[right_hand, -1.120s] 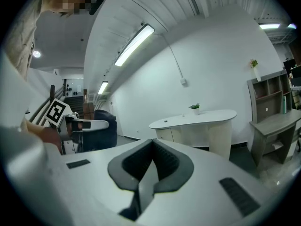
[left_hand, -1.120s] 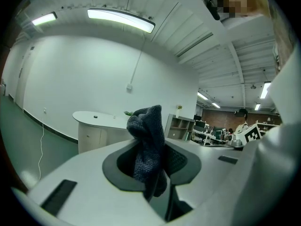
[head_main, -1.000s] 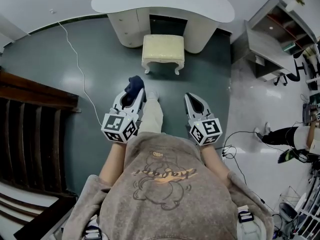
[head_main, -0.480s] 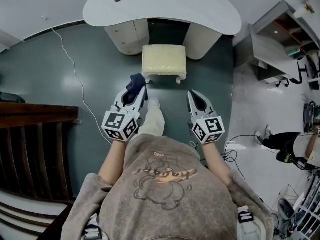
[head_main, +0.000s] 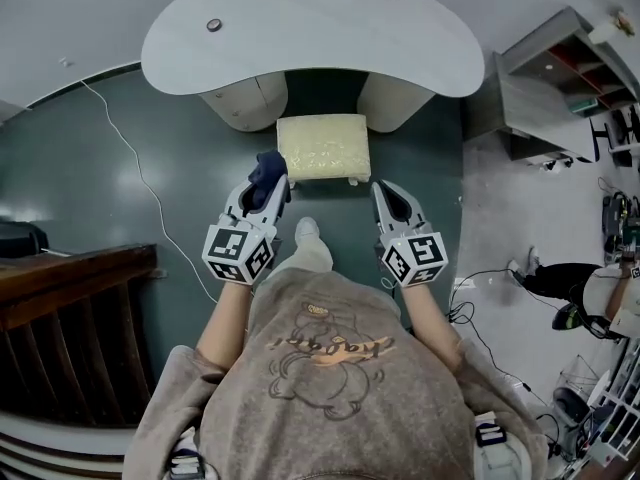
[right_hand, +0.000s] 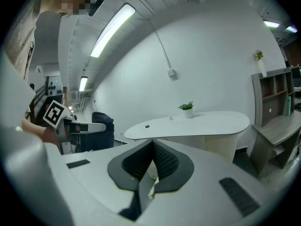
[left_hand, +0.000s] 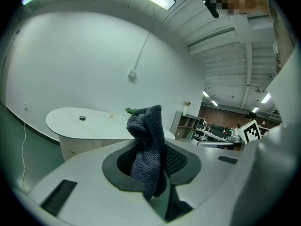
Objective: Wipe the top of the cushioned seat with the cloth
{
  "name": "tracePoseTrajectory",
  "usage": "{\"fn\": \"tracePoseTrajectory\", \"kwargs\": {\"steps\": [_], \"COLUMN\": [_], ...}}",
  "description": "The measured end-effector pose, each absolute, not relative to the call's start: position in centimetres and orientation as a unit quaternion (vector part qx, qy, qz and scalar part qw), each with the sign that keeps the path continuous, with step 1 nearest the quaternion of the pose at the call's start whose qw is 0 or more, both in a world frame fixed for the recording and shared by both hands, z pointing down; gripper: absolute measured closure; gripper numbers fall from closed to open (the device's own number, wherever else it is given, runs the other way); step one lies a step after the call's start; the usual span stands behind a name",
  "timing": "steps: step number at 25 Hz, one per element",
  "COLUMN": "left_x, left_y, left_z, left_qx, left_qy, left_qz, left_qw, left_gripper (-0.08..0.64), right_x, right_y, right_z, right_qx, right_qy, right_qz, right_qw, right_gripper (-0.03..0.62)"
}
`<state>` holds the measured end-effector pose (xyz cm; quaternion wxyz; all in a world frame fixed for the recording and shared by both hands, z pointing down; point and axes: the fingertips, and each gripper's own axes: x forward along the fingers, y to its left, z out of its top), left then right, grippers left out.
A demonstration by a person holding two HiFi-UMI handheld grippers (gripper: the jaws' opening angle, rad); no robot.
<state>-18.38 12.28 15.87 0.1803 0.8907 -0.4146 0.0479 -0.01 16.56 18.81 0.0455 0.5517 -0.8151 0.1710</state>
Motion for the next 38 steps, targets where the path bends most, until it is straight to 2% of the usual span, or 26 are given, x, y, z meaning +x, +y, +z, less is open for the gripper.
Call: {"fn": "tracePoseTrajectory", "kwargs": {"steps": [24, 38], "left_x": [-16.4, -16.4], "left_y": [1.6, -1.5], "left_z": [16.7, 24.8], "left_qx": [0.877, 0.863], "left_qy": [-0.43, -0.441], "left_qz": [0.057, 0.082], "left_qw": [0.206, 0.233], "left_gripper": [0.46, 0.46], "right_x": [2.8, 3.0], "right_y": [6.6, 3.4], "right_z": [20.6, 27.9], "right_qx": [0.542, 0.529], "right_qy": [-0.813, -0.814], "right_qz": [0.202, 0.226], "right_qw": [0.066, 0.078], "right_gripper": [0.589, 0.589]}}
